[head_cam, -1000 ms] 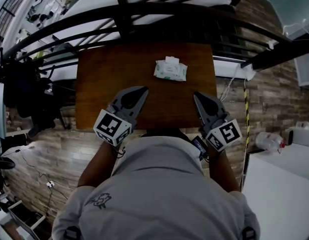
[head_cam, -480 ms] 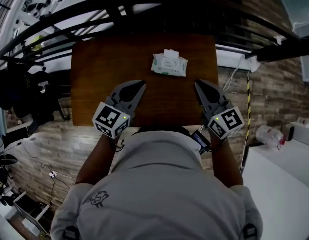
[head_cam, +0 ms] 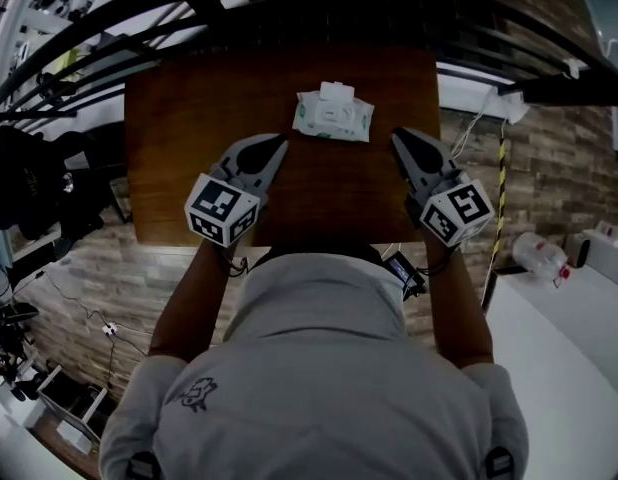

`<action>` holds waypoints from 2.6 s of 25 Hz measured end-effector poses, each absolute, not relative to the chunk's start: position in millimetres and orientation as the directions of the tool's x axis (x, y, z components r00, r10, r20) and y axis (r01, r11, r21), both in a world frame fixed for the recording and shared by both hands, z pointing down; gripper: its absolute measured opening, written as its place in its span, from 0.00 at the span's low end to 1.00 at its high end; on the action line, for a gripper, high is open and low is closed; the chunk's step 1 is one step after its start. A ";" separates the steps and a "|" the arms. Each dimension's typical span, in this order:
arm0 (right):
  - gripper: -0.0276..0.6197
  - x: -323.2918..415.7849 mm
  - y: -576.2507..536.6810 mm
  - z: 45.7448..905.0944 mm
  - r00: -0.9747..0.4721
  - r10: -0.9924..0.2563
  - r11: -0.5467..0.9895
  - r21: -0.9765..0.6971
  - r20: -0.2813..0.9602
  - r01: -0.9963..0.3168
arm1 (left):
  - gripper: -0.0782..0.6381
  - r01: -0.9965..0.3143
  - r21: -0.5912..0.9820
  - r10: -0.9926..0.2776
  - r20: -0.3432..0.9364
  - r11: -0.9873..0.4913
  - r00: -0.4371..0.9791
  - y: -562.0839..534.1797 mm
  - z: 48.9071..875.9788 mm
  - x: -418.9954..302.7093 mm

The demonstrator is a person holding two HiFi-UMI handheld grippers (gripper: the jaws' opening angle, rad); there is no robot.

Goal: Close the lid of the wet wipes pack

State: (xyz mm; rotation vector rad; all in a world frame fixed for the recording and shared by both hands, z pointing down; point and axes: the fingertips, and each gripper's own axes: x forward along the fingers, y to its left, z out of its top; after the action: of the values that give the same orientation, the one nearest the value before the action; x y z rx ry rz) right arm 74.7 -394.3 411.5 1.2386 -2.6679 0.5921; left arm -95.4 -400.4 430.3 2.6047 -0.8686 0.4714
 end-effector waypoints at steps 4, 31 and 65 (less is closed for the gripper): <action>0.10 85.8 -415.1 445.5 -0.658 -0.686 0.562 -0.349 0.311 -0.750 | 0.13 -0.635 0.233 -0.496 0.452 -0.736 0.741 -412.3 459.3 -89.6; 0.29 57.5 -492.3 623.4 -0.803 -0.404 0.505 -0.625 0.439 -0.595 | 0.13 -0.709 0.292 -0.431 0.628 -0.642 0.649 -475.0 639.0 -67.9; 0.31 39.1 -515.0 695.6 -0.798 -0.252 0.422 -0.680 0.547 -0.599 | 0.13 -0.690 0.303 -0.339 0.699 -0.657 0.630 -481.6 694.3 -58.2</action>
State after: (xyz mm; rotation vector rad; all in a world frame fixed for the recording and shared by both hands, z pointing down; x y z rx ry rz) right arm 39.1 -515.0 695.6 0.7287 -2.3197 1.3289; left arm -58.2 -481.6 694.3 2.2911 -0.8028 0.8240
